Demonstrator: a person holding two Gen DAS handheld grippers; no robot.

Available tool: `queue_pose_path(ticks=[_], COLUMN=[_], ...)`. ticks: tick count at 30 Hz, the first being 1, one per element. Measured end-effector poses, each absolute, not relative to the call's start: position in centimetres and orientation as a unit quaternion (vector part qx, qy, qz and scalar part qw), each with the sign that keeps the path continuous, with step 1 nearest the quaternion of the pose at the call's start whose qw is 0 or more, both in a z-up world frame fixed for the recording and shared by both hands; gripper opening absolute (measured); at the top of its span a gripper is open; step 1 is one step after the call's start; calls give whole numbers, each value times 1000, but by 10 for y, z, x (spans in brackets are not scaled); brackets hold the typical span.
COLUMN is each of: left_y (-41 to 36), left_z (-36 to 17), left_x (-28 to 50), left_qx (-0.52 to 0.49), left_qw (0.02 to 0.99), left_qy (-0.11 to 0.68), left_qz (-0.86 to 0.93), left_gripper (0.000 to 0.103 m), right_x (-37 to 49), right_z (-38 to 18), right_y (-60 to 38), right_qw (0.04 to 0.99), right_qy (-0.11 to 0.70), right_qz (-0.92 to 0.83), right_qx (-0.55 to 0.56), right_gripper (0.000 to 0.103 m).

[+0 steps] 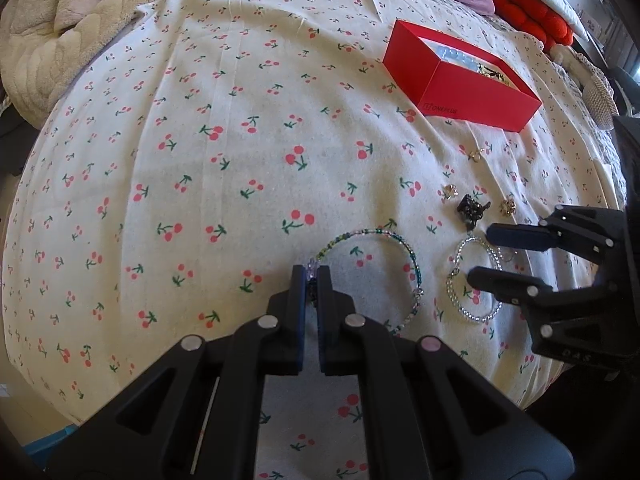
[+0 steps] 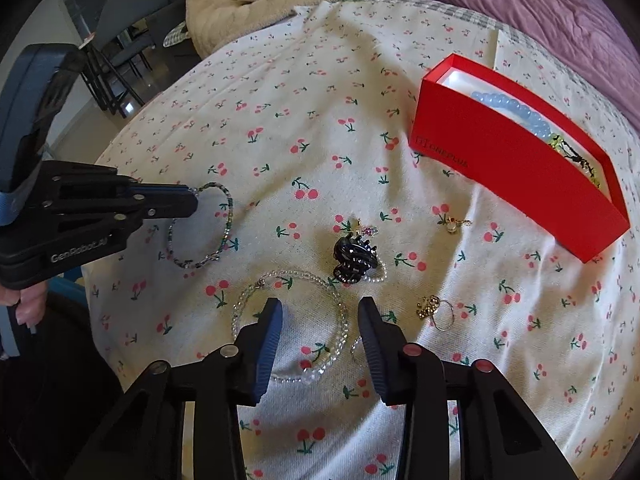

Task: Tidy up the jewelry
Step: 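Grasp the clear bead bracelet with the right gripper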

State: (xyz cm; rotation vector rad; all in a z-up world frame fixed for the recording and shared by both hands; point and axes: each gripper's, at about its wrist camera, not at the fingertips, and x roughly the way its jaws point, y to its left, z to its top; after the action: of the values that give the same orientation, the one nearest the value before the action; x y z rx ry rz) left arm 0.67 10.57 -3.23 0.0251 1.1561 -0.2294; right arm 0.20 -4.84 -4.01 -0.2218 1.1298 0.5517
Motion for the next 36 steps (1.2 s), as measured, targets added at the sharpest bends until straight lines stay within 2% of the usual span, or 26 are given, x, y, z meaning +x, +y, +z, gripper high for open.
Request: queue_pose_path(ticks=[3, 8, 13, 36], left_y=[105, 104, 104, 86], left_z=[-33, -34, -33, 17], left_x=[5, 4, 3, 17], left_qx=[13, 15, 15, 4], left_qw=[831, 830, 831, 863], left_qy=[545, 547, 545, 493], left_qz=[-111, -112, -109, -109], left_gripper=[6, 6, 6, 6], right_x=[6, 7, 2, -1], right_z=[-43, -49, -50, 19], right_y=[-46, -45, -40, -73], right_qw=[801, 794, 791, 845], right_qy=[530, 540, 538, 465], right_qz=[257, 254, 263, 248], right_qx=[-103, -114, -124, -91], right_gripper=[37, 18, 7, 4])
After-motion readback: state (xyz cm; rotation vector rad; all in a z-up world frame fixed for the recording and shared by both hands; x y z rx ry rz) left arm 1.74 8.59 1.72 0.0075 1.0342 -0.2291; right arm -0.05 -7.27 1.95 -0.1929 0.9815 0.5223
